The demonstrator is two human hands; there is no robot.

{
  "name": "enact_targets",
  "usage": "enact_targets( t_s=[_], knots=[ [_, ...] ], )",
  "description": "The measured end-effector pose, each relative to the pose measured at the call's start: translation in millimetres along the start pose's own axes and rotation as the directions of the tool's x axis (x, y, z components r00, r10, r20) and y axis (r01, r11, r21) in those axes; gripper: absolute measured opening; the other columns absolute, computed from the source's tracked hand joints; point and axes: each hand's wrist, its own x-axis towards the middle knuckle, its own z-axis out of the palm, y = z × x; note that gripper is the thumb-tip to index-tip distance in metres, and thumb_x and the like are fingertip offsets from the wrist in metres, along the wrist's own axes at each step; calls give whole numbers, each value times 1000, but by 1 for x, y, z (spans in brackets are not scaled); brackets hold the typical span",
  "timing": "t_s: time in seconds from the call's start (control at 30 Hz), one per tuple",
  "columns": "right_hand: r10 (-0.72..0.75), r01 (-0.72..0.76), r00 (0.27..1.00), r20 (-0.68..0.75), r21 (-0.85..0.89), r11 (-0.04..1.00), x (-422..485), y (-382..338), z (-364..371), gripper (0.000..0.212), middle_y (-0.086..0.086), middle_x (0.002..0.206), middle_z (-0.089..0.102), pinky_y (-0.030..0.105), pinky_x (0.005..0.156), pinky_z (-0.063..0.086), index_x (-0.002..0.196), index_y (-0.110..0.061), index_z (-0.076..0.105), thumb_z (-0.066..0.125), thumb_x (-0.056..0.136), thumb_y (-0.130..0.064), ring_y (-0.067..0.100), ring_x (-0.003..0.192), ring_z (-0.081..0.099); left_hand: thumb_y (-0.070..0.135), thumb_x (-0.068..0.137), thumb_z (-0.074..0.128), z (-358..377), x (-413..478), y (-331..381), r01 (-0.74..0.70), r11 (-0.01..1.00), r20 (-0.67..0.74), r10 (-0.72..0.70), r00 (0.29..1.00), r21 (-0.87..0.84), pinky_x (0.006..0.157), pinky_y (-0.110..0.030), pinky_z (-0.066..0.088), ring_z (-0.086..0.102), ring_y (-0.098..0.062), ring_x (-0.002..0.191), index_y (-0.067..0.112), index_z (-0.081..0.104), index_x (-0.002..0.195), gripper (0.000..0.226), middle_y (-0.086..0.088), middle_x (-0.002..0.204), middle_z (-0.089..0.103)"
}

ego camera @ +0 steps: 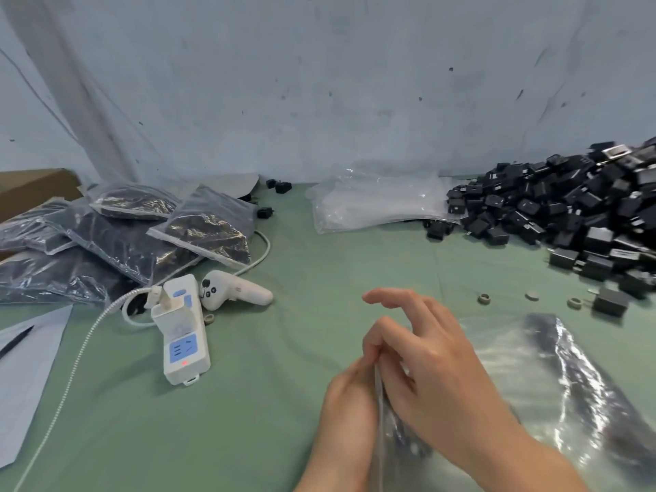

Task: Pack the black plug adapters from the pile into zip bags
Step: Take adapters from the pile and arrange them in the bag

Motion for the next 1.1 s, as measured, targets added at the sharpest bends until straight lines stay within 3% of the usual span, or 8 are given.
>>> enact_targets(
  t_s=[0.1,0.2,0.3,0.4,0.5,0.6,0.73,1.1],
  knots=[
    [64,-63,998,-13,44,997,1,10,-3,26,-5,127,59,33,92,40,97,-24,64,54,85,-4,15,109,55,7,99,53,4,-5,1,-134,961,38,129,991,240,60,-16,51,65,-4,64,7,69,79,26,0,72,73],
    [283,-283,959,4,35,958,1,29,-8,25,-11,118,62,38,96,44,112,-23,66,49,95,-14,15,108,59,22,103,52,2,-7,-1,-247,879,81,234,969,407,73,-13,51,69,1,85,27,74,98,22,14,89,76],
    [393,-388,899,193,-63,919,-4,45,-7,30,-21,109,61,31,100,35,113,-31,66,42,96,-33,10,109,57,26,102,53,-11,-2,-2,-278,833,-2,318,948,477,70,-20,53,68,-6,74,34,73,100,21,11,81,74],
    [383,-369,885,266,-102,924,-7,48,-4,32,-24,108,59,30,101,33,113,-35,66,39,96,-37,8,107,56,12,99,54,-24,8,5,-269,841,-165,383,909,469,65,-27,57,69,-11,75,32,63,104,23,4,95,71],
    [379,-372,892,248,-76,925,-6,47,-6,31,-24,109,62,34,106,36,113,-35,67,41,97,-37,7,107,57,16,98,55,-34,17,10,-329,556,10,499,866,763,80,-18,52,57,4,92,42,51,123,36,22,117,54],
    [370,-372,903,218,-36,928,-3,46,-5,29,-21,108,65,37,105,38,111,-32,68,44,97,-33,9,105,58,16,100,55,-36,29,14,-360,494,137,432,892,791,93,-16,46,50,8,109,40,45,142,50,24,132,48],
    [412,-417,899,148,4,909,1,55,-13,26,-12,112,70,42,102,43,113,-26,71,49,99,-24,12,101,61,17,101,56,-31,41,18,-410,491,196,430,881,768,94,-33,52,63,-6,104,29,59,135,35,12,123,64],
    [659,-654,745,103,-84,752,-22,112,-43,27,-7,120,70,41,103,45,115,-29,71,48,101,-25,18,115,61,22,96,61,-35,48,23,-341,374,105,527,843,863,83,-39,53,65,-11,88,25,69,102,10,15,93,70]
  ],
)
